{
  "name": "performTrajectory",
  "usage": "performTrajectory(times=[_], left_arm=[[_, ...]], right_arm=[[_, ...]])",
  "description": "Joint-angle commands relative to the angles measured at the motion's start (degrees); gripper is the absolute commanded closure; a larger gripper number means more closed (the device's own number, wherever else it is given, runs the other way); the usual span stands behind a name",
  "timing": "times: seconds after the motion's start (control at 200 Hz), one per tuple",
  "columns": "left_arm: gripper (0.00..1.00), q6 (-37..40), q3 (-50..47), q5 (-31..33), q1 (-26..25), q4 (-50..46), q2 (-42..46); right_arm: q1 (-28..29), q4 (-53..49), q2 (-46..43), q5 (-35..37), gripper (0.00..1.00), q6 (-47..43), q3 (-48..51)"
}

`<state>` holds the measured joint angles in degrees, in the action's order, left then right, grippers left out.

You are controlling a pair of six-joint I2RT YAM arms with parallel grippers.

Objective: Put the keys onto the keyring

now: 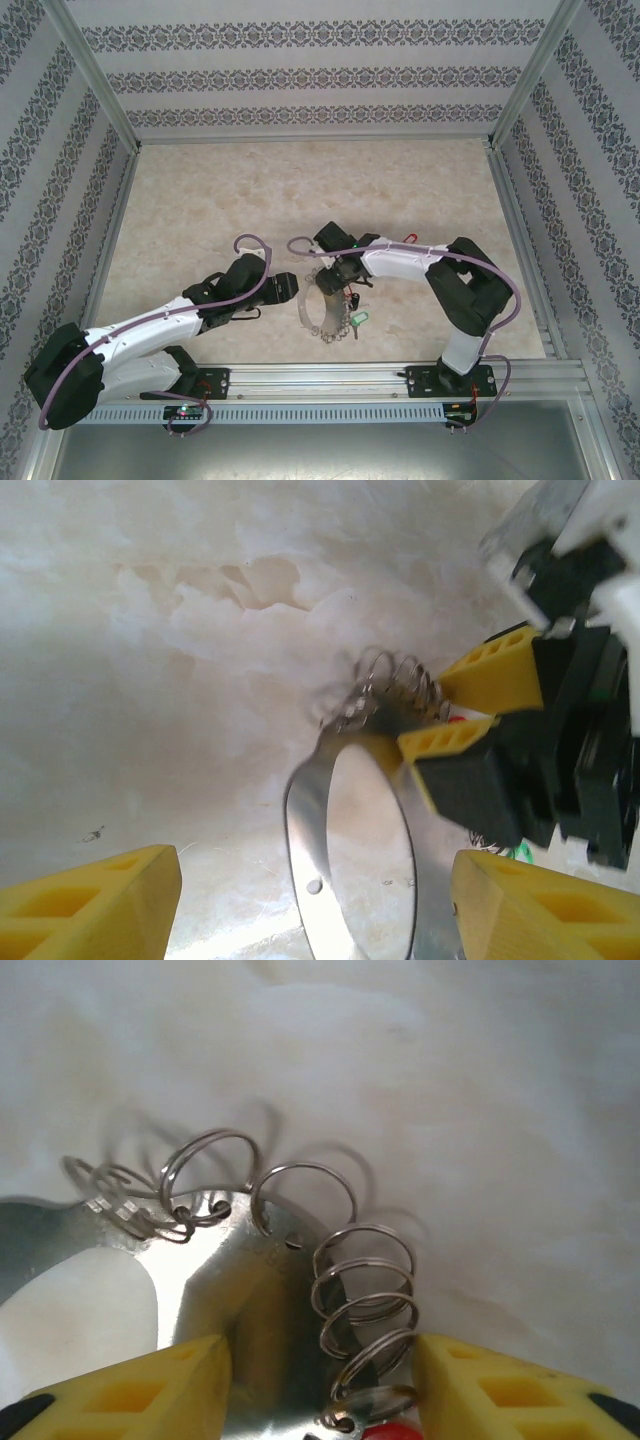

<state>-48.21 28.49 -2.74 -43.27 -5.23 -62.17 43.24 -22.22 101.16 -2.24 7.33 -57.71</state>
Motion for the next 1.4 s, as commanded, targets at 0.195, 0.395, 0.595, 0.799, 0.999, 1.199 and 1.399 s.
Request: performTrajectory(times=[0.195,0.395,0.595,0.799,0.999,1.199,1.399], left_arm=[[0.28,2.4,3.6,-7.5,1.1,5.4,-9.1],[0.34,2.7,8.8,-13.4,1.6,8.6,-20.0],[0.36,2.5,11.7,-12.6,2.0,7.9,-26.2],[0.35,3.4,12.5,-11.0,2.1,5.1,-29.4],[0.42,3.5,12.5,-13.9,2.1,7.9,-33.0],[0.45,2.8,12.2,-15.1,2.1,9.7,-34.6],[0.45,3.3,12.1,-13.8,2.1,9.1,-33.0]], right_arm=[[-11.0,9.1,-7.0,-17.5,0.49,13.6,11.2],[-15.9,12.1,-7.6,-27.9,0.45,13.9,14.2],[-16.9,14.6,-5.4,-33.8,0.51,14.3,14.9],[-16.1,15.2,-4.7,-35.2,0.53,14.2,15.7],[-15.6,17.5,-3.8,-37.2,0.55,15.2,15.6],[-15.6,20.1,-4.4,-39.6,0.61,16.5,15.3],[-16.6,20.3,-5.9,-39.7,0.80,17.6,15.3]])
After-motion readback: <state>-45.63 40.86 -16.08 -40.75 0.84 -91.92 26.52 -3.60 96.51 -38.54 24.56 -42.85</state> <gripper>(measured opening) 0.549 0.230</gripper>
